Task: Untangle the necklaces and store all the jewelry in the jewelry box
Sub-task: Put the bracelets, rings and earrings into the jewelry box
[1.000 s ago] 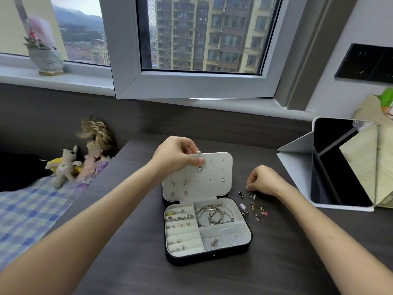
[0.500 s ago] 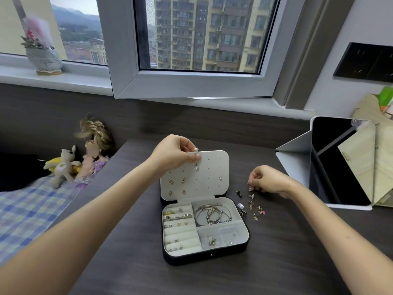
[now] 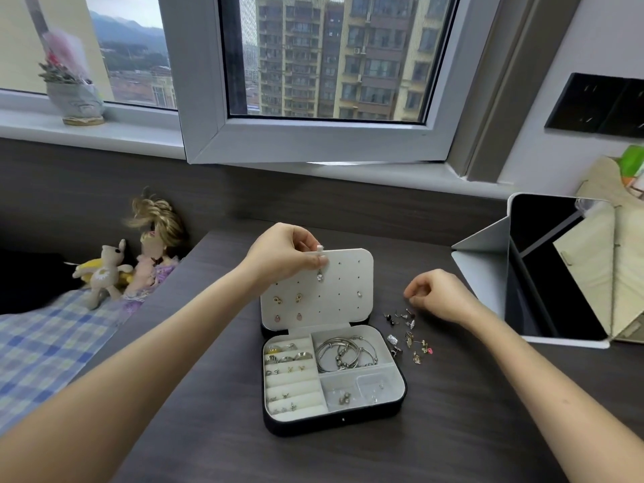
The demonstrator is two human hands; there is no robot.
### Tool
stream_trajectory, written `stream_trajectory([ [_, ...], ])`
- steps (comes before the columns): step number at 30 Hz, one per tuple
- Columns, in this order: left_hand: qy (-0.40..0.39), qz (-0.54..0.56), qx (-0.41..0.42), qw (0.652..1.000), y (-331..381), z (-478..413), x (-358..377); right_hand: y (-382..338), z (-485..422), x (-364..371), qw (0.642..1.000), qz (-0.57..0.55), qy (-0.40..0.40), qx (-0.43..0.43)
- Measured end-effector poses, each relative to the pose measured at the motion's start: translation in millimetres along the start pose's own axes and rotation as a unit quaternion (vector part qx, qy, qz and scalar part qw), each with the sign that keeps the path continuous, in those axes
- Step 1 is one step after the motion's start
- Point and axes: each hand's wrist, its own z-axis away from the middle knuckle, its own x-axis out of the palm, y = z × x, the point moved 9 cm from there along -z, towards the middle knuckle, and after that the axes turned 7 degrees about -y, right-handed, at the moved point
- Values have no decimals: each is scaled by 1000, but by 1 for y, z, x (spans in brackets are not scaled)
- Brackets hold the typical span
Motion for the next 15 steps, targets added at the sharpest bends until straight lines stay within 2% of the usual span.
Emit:
stream_trajectory([
  [4,-3,2,0,1000,-1,0,0,-8,2,4,997,70,-9,-20],
  [7,-3,-2,-1,1000,-1,0,0,-15,6,5,992,119,16,-47],
  [10,-1,0,-1,1000,-1,-1,0,-28,11,12,980,179,34,-75],
  [15,-6,4,-1,1000,-1,-1,0,-36,10,25,953,290,41,-73],
])
